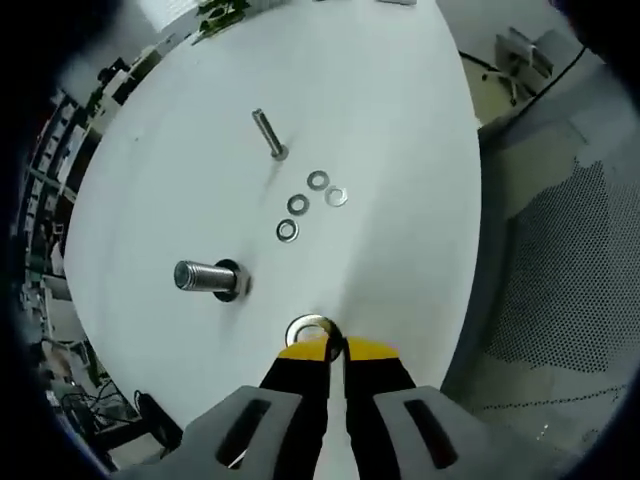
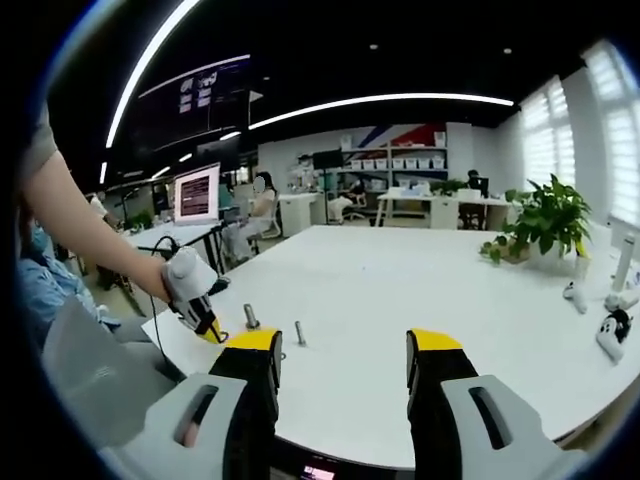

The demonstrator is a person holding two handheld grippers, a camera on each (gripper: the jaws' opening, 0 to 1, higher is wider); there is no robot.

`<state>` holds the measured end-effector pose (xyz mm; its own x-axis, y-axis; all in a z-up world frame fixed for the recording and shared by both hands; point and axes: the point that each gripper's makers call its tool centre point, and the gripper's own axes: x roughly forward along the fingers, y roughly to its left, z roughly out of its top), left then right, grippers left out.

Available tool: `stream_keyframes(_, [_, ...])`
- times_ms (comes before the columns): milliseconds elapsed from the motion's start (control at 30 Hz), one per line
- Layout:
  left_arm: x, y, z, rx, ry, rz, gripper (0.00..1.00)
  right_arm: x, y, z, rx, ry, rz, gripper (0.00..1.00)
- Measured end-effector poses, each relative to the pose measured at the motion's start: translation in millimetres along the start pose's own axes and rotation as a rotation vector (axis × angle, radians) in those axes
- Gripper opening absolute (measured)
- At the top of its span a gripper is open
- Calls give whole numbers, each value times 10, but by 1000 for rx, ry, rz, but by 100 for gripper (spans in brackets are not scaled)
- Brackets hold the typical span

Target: Place the washer onto the threaded stud by aligning its center hole with the stud, sliding it down to the base, and recovering from edge contact or off-axis alignment until the washer reaches the visible bottom stop.

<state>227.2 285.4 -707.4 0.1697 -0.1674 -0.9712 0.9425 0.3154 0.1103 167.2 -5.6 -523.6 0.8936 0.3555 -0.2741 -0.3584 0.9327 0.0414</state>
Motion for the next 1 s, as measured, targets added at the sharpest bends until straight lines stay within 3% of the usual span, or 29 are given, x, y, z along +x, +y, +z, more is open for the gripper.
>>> stream_keyframes(133, [-65, 116, 35, 7, -9, 19, 1, -2, -21, 3, 8, -2, -7, 52])
stream_keyframes(200, [-124, 169, 76, -29, -18, 16, 1, -3, -23, 2, 9, -2, -8, 52])
stream_keyframes(433, [-267, 378, 178, -3, -38, 56, 1, -9, -37, -5, 15, -1, -13, 52])
stream_keyframes(567, [-347, 526, 299, -50, -84, 81, 1, -18, -45, 6, 26, -9, -15, 53])
stream_keyframes(767, [-385, 598, 415, -17, -95, 106, 1, -12, -45, 1, 24, -6, -15, 53])
stream_keyframes(1000, [-382, 726, 468, -42, -108, 112, 1, -9, -47, -7, 26, -3, -14, 53])
